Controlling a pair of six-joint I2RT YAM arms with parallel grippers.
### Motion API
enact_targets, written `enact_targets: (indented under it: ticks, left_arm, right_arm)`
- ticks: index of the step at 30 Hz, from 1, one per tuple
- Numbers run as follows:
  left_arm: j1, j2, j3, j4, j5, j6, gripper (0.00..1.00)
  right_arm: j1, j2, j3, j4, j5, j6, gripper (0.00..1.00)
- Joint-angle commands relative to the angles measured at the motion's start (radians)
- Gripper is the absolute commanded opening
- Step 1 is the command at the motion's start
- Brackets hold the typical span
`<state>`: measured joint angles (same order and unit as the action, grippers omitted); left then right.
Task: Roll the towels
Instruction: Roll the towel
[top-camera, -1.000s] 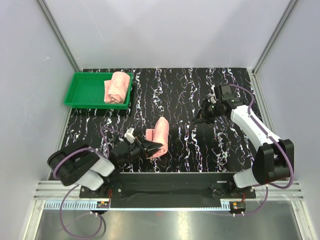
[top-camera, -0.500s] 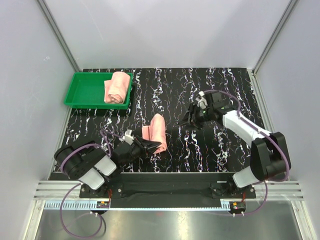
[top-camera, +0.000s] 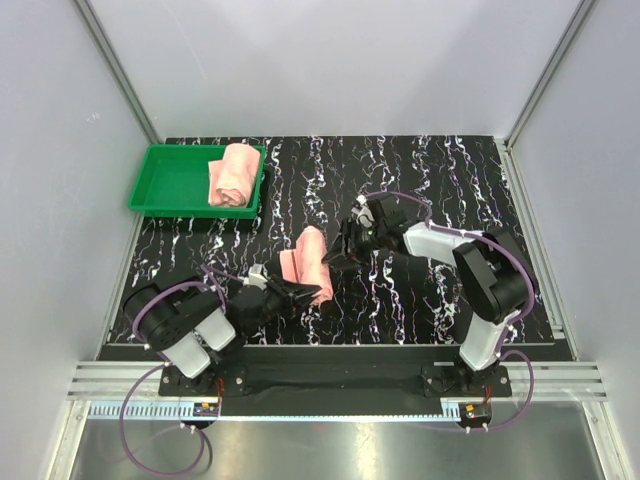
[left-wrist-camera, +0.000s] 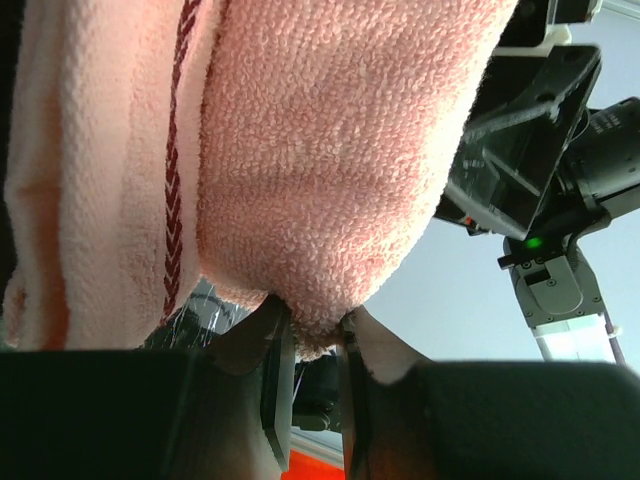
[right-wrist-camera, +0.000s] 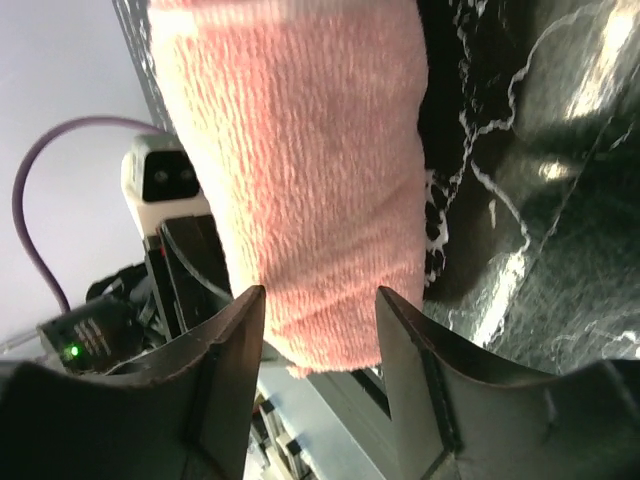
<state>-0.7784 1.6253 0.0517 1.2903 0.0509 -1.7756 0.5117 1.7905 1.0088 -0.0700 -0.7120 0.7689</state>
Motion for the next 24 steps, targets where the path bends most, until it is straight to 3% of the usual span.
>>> enact_targets:
  ticks: [1, 7, 24]
  left_arm:
    - [-0.002, 0.021, -0.250, 0.374, -0.031, 0.011, 0.00]
    - [-0.002, 0.068, -0.248, 0.374, -0.020, 0.008, 0.00]
    - [-0.002, 0.074, -0.227, 0.369, -0.016, 0.038, 0.00]
  right_arm:
    - [0.010, 0.001, 0.082, 0.058, 0.081, 0.020, 0.56]
    - [0.108, 0.033, 0.258, -0.200, 0.213, -0.149, 0.67]
    - [0.217, 0.079, 0.418, -0.507, 0.513, -0.249, 0.62]
